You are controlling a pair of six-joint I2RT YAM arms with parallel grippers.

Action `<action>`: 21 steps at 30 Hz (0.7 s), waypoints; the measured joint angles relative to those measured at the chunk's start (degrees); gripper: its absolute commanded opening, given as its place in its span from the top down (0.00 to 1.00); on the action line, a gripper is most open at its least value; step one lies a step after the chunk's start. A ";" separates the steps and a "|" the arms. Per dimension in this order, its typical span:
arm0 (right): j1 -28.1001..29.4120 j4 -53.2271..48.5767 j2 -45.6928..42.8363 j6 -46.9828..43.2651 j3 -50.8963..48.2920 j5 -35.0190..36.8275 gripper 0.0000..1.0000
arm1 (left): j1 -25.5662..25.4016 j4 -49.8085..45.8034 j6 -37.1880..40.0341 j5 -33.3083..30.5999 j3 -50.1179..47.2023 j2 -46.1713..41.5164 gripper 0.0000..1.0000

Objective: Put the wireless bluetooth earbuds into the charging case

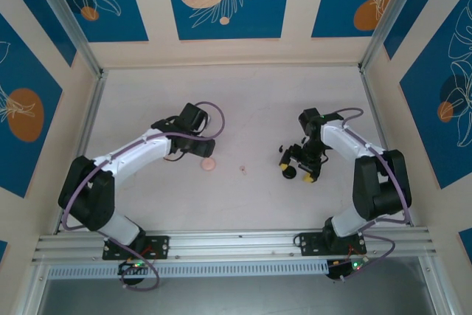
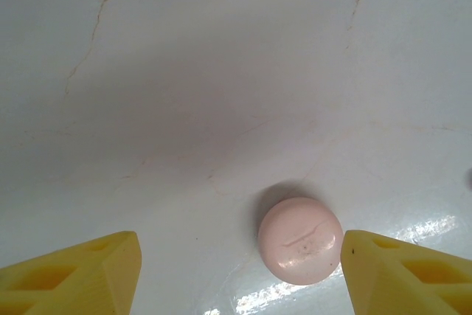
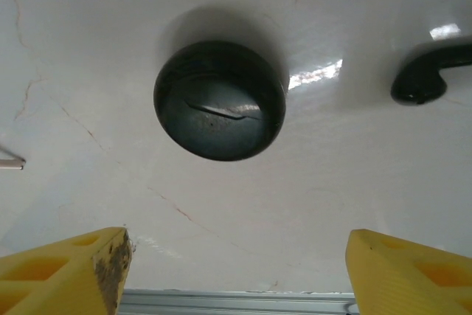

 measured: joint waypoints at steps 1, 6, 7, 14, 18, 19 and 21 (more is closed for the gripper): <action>0.00 0.20 0.61 0.00 0.28 0.02 0.26 | 0.00 -0.02 -0.11 0.00 0.11 0.13 0.29; 0.00 1.84 3.37 -0.02 1.81 0.24 0.26 | 0.00 -0.24 -0.63 0.07 0.52 0.92 0.29; 0.00 2.23 4.07 -0.04 2.16 0.24 0.26 | 0.00 -0.26 -0.68 0.22 0.68 1.18 0.29; 0.57 4.04 8.24 -0.24 3.34 0.22 0.29 | -0.09 -0.26 -0.83 0.26 1.22 1.68 0.29; 1.44 4.15 9.94 -0.42 3.34 0.28 0.30 | -0.09 -0.28 -0.83 0.26 1.22 1.68 0.29; 1.68 4.13 10.40 -0.44 3.37 0.42 0.31 | -0.09 -0.31 -0.83 0.24 1.22 1.68 0.29; 1.90 4.13 11.21 -0.44 3.37 0.68 0.34 | -0.11 -0.44 -0.83 0.24 1.22 1.70 0.29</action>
